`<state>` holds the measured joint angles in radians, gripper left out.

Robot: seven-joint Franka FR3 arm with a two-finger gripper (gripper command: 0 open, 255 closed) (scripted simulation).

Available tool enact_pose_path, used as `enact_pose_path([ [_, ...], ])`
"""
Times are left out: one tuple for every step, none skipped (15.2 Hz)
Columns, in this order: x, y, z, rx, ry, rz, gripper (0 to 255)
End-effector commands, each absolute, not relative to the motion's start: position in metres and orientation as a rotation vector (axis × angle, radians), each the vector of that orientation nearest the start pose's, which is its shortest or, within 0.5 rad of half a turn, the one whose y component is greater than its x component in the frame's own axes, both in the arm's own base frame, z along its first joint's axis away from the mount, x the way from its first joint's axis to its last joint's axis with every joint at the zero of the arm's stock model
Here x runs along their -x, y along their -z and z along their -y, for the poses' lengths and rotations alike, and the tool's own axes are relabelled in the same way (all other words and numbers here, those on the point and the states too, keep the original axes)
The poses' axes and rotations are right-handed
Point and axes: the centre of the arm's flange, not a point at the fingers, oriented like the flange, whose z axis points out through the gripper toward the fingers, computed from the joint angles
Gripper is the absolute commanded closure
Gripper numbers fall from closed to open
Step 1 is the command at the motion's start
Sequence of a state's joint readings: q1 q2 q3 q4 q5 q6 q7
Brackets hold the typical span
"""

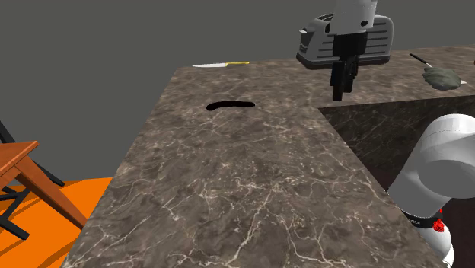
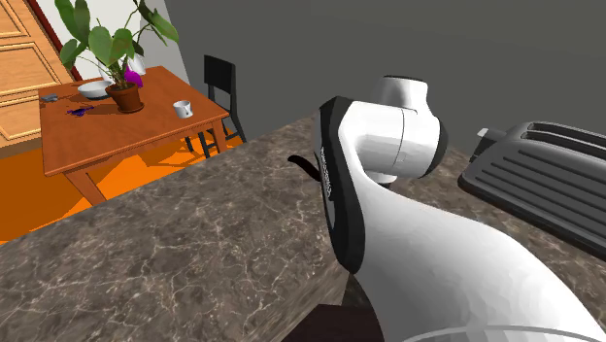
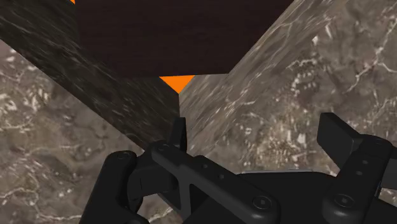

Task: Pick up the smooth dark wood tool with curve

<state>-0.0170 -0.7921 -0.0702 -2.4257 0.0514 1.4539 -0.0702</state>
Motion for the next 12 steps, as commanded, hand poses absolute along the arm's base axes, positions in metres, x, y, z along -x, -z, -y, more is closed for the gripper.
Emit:
enact_pose_path([
  [-0.288, -0.551, 0.024, 3.017, -0.263, 0.015, 0],
  [-0.300, -0.548, 0.023, 3.017, -0.252, 0.051, 0],
  [-0.312, -0.546, 0.021, 3.017, -0.242, 0.086, 0],
  [-0.324, -0.544, 0.020, 3.016, -0.232, 0.122, 0],
  [-0.336, -0.541, 0.018, 3.015, -0.221, 0.158, 0],
  [-0.348, -0.539, 0.016, 3.013, -0.211, 0.194, 0],
  [-0.360, -0.537, 0.013, 3.011, -0.200, 0.229, 0],
  [-0.372, -0.535, 0.010, 3.009, -0.190, 0.265, 0],
  [-0.384, -0.534, 0.007, 3.006, -0.179, 0.301, 0],
  [-0.396, -0.532, 0.004, 3.003, -0.168, 0.336, 0],
  [-0.407, -0.530, 0.000, 2.999, -0.158, 0.372, 0],
  [-0.419, -0.529, -0.004, 2.994, -0.147, 0.407, 0],
])
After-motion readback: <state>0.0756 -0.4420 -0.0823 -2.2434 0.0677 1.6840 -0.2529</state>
